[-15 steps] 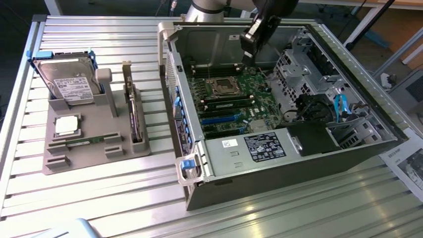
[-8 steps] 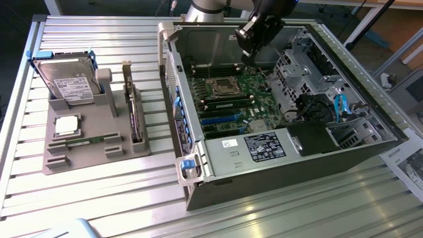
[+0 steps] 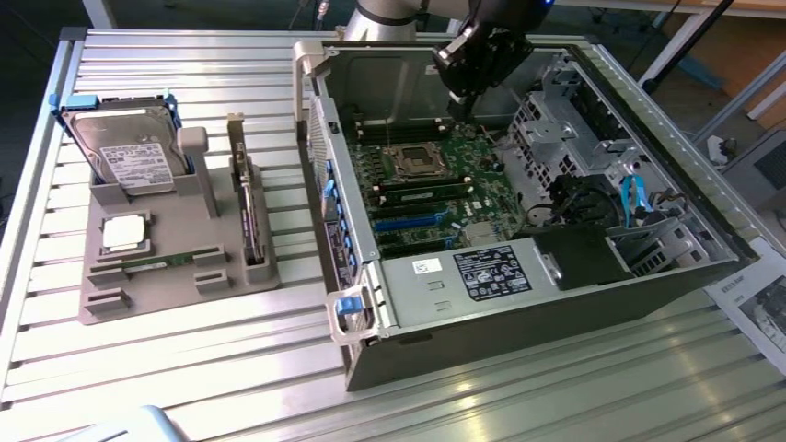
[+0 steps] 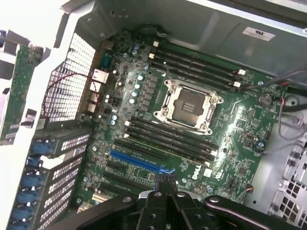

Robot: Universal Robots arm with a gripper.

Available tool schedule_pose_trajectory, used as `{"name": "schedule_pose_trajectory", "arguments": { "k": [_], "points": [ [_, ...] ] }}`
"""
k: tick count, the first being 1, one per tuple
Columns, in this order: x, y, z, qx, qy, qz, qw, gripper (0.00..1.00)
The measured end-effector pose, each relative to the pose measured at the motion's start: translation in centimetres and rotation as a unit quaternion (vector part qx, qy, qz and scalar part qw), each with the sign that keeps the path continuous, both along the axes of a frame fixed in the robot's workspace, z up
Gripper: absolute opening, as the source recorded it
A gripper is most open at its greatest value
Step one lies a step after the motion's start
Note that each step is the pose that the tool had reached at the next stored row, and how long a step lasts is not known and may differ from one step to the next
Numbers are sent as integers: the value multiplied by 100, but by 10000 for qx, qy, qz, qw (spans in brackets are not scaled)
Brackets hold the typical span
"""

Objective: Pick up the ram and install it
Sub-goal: 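Press down the ram until it locks into place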

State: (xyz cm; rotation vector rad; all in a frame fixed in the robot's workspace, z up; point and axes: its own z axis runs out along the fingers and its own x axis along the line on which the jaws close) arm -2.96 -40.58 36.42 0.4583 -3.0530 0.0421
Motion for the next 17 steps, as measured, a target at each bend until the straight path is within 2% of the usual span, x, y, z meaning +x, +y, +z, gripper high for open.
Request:
{"name": "schedule_pose_trajectory", "arguments": {
  "k": [4,7,9,10,11,12,17],
  "points": [
    [0,0,0,0,-1,-352,9994,10],
    [0,0,0,0,-1,-625,9980,10],
    [0,0,0,0,-1,-654,9979,10],
    [0,0,0,1,-13,-654,9979,10],
    [0,-1,0,4,-57,-655,9978,10],
    [0,0,-1,6,-81,-654,9978,10],
    [0,0,0,5,-90,-705,9975,10]
  ]
}}
